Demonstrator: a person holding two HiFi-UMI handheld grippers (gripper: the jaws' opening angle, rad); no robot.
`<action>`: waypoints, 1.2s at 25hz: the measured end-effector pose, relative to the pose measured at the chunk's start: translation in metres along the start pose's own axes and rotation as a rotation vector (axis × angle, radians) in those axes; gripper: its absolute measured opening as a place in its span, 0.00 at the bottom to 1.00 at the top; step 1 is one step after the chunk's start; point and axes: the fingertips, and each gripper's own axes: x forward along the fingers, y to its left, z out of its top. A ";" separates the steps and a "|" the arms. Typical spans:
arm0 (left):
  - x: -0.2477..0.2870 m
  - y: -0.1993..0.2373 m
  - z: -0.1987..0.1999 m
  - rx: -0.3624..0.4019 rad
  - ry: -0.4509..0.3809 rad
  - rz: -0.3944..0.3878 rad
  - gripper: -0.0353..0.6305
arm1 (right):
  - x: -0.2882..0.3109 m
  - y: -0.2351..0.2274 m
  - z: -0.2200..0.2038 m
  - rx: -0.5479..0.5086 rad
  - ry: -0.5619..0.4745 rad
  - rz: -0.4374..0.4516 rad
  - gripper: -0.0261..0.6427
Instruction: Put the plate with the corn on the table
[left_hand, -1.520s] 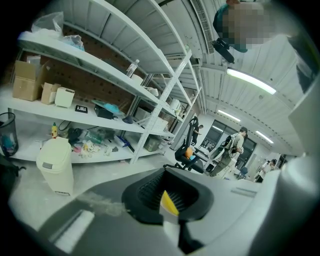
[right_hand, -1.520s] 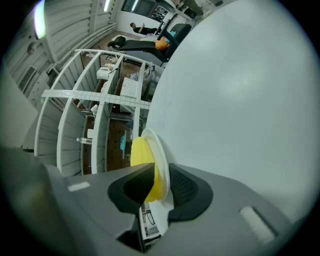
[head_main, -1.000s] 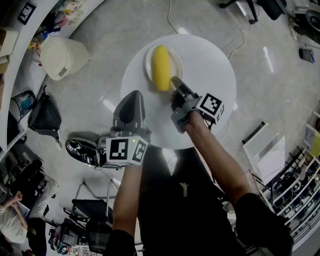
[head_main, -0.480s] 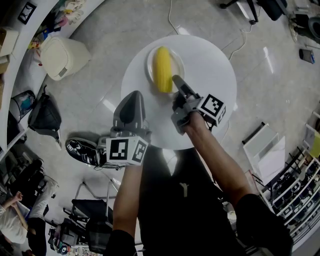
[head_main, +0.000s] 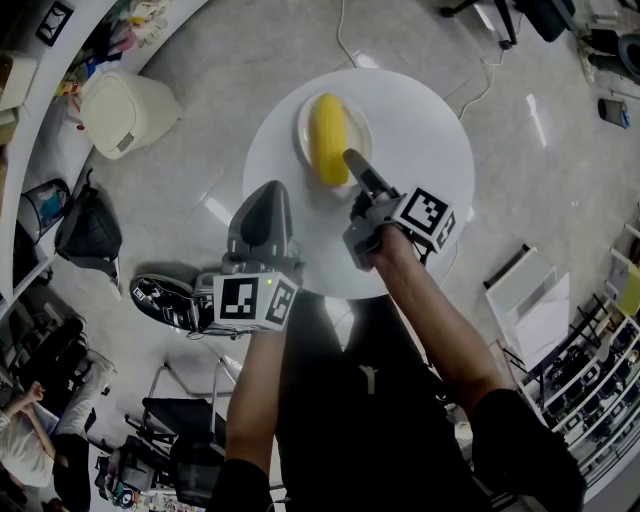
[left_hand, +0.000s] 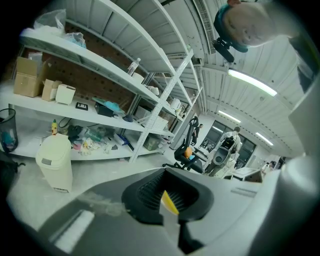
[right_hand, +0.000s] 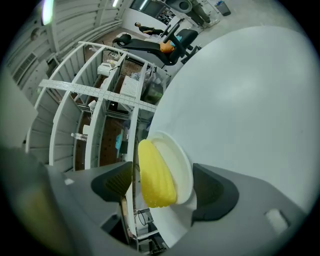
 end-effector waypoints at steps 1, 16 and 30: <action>0.000 0.000 0.000 0.000 0.000 0.000 0.06 | 0.000 0.001 -0.001 -0.010 0.009 0.000 0.60; 0.000 0.002 0.002 -0.004 0.001 -0.004 0.06 | 0.004 0.012 -0.019 -0.274 0.170 -0.035 0.67; -0.002 0.004 -0.001 -0.007 0.003 -0.007 0.06 | 0.005 0.012 -0.030 -0.459 0.315 -0.020 0.71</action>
